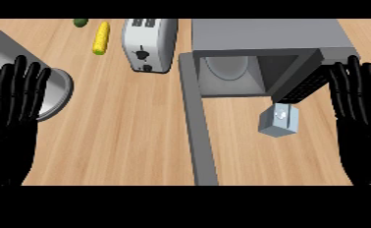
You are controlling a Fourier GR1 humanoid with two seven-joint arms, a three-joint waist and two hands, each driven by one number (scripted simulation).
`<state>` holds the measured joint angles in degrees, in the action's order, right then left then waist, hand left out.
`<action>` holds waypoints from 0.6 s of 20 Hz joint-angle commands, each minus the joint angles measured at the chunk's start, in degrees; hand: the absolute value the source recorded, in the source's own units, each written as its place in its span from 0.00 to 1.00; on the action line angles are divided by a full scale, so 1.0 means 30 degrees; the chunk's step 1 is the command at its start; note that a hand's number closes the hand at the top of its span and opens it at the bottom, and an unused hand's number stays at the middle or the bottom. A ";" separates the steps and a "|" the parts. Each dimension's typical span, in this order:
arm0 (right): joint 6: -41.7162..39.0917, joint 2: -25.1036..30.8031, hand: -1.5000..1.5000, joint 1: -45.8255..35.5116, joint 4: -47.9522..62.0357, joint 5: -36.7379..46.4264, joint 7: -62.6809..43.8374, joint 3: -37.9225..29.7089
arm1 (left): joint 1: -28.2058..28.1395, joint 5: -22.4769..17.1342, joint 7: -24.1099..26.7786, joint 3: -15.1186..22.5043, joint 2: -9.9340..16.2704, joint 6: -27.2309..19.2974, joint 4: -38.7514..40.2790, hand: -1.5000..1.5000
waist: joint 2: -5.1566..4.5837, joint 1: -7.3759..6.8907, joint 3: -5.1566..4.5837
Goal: Pick up the milk, place it into the microwave and close the microwave
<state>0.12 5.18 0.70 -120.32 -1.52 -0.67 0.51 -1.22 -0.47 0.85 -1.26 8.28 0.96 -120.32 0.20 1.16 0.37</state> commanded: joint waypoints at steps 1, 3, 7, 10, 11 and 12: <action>0.0461 0.0140 0.00 -0.0872 -0.1115 0.0356 -0.1518 -0.0278 | -0.0647 0.0089 0.0992 -0.0343 -0.0220 0.0266 0.0261 0.00 | -0.0050 -0.0398 -0.0129; 0.1602 -0.1249 0.00 -0.0265 -0.0543 0.2739 0.0059 0.1646 | -0.1565 0.0699 0.0121 0.0213 -0.0632 -0.0219 -0.1147 0.00 | -0.0043 -0.0458 -0.0126; 0.0958 -0.1687 0.00 -0.1280 -0.0652 0.1245 -0.1703 0.4507 | -0.1669 -0.0916 -0.1848 0.0710 -0.2374 -0.1280 -0.0984 0.00 | -0.0075 -0.0933 -0.0160; 0.1378 -0.1707 0.00 -0.0067 -0.1885 0.2169 -0.2354 0.6624 | -0.1312 -0.0322 -0.2709 0.0730 -0.2594 -0.2064 -0.1712 0.00 | -0.0025 -0.0430 -0.0130; 0.1496 -0.1711 0.00 0.0193 -0.1695 0.1470 -0.1559 0.6176 | -0.2342 -0.0945 -0.3290 0.0375 -0.2351 -0.1794 -0.2948 0.00 | -0.0024 -0.0494 -0.0123; 0.1678 -0.1714 0.00 -0.1146 -0.1032 0.1628 -0.2008 0.5929 | -0.3892 -0.1260 -0.3298 0.0879 -0.2373 -0.1259 -0.4102 0.00 | -0.0024 -0.0611 -0.0127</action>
<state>4.57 0.56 -0.70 -124.21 4.26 -5.44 15.78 -7.09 -1.72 -6.73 0.66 2.18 -3.40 -127.37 0.13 -0.43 0.00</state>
